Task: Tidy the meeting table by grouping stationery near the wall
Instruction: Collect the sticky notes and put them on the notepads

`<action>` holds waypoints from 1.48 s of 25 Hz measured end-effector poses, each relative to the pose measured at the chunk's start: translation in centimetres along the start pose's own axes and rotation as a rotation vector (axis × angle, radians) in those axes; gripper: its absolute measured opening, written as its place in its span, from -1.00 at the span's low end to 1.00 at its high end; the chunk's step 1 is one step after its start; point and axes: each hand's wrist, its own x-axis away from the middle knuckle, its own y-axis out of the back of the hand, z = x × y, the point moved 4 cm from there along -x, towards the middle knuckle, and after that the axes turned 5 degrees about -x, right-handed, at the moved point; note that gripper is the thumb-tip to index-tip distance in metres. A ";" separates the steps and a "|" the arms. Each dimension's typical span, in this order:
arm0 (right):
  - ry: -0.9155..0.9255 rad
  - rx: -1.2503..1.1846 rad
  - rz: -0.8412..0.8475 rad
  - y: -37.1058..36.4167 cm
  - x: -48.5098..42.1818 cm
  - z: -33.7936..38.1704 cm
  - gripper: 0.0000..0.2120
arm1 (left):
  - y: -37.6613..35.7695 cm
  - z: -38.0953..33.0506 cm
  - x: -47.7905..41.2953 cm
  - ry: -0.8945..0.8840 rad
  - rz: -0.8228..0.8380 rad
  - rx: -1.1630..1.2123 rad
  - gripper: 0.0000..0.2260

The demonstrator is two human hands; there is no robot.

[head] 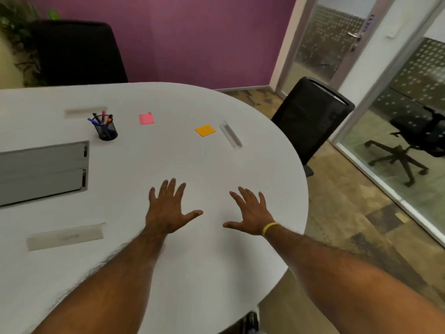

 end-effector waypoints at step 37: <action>-0.298 -0.127 0.004 -0.1 -63.6 -9.5 -0.22 | -14.9 10.9 -34.0 0.437 -0.028 0.373 -0.04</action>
